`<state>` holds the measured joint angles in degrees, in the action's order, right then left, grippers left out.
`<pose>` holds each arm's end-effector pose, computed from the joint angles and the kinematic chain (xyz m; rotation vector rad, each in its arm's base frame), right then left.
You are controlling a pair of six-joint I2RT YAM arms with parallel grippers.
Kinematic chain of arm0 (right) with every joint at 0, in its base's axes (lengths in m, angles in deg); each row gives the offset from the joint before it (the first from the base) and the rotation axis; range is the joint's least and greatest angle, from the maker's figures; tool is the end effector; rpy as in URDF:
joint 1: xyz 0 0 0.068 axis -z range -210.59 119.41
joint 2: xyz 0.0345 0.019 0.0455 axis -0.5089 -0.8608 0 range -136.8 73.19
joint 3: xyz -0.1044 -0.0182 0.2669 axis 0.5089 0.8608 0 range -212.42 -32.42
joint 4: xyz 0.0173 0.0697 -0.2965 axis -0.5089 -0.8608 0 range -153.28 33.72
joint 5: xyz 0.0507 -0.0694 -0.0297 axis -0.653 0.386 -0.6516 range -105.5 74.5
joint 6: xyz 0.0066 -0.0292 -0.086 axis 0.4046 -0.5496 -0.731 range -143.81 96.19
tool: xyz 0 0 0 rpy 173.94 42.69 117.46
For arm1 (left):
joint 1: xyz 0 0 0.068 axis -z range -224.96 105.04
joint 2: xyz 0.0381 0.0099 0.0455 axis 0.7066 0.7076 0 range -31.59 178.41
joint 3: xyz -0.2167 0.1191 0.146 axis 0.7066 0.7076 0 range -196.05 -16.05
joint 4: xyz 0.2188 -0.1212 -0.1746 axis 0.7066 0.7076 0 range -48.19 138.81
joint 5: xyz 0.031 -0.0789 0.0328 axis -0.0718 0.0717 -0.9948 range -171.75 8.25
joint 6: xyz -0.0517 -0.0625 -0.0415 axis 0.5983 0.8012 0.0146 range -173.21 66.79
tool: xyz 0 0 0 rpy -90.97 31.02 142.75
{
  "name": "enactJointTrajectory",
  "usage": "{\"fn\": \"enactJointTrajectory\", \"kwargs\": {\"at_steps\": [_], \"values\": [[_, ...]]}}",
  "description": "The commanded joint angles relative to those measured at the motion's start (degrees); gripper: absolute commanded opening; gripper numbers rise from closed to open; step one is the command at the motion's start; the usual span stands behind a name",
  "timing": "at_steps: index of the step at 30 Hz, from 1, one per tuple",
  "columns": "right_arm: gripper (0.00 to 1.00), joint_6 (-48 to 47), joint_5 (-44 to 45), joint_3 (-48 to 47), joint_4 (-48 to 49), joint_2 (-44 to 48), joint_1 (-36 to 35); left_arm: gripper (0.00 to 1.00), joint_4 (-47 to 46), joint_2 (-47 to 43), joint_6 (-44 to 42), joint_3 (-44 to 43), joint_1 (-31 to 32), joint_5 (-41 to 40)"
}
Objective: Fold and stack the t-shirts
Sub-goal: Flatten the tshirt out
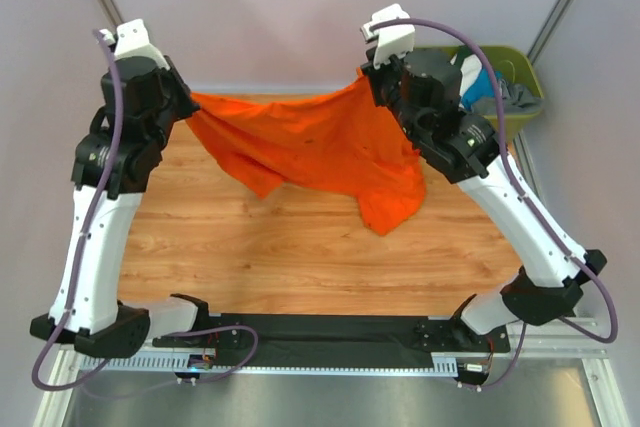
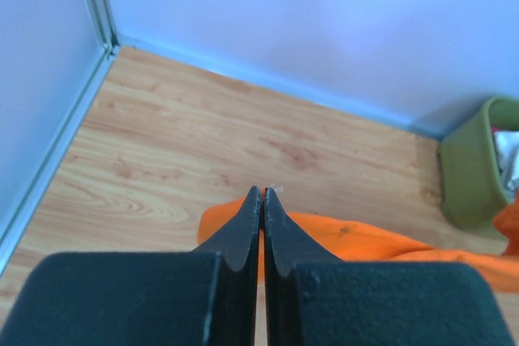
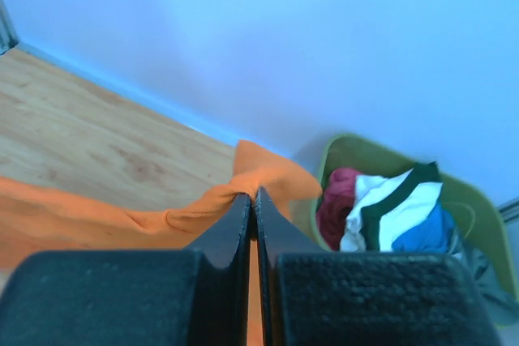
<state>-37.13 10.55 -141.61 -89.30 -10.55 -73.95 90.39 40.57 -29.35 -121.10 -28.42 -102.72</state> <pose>0.2956 0.2299 0.5506 -0.4909 1.6166 0.0059 0.2871 -0.0548 0.5467 -0.3691 1.7912 -0.1595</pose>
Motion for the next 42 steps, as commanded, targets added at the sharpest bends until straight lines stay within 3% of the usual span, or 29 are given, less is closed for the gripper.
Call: {"fn": "enactJointTrajectory", "kwargs": {"at_steps": [1, 7, 15, 21, 25, 28, 32, 37, 42], "values": [[0.0, -9.17, 3.31, -8.48, -0.37, -2.56, 0.02, 0.0, 3.18, -3.69, -2.41, -2.7, 0.08, -3.02], [0.0, -16.27, 11.83, -12.11, -1.18, -0.11, -3.13, 0.0, 9.51, -7.29, -3.02, -6.83, 0.16, -1.79], [0.0, -29.48, 28.27, -11.49, 5.06, 0.07, -16.49, 0.0, 15.67, -10.19, -3.73, -13.24, 0.08, -3.9], [0.0, -15.55, 22.83, -14.56, -5.36, -2.91, -16.85, 0.0, 21.28, -8.01, -4.61, -13.34, 0.08, -13.74], [0.0, -6.04, 22.66, -12.81, -10.31, -6.68, -11.95, 0.0, 20.95, -7.65, -4.43, -9.48, 0.08, -18.39], [0.0, 8.19, 2.0, -10.97, -14.7, -7.4, 3.47, 0.0, 20.42, -6.42, -5.31, -7.45, -0.1, -23.4], [0.0, 12.71, -6.61, -7.36, -11.3, -7.05, 10.3, 0.0, 18.14, -4.23, -6.63, -7.27, -1.59, -21.4], [0.0, 11.3, -5.83, -7.88, -11.72, -8.01, 10.22, 0.0, 17.78, 2.01, -5.32, -8.58, -1.94, -13.94], [0.0, 5.16, 3.38, -8.67, -11.37, -7.23, 9.52, 0.0, 17.34, 9.13, -5.4, -11.31, -1.94, -13.22]]}}
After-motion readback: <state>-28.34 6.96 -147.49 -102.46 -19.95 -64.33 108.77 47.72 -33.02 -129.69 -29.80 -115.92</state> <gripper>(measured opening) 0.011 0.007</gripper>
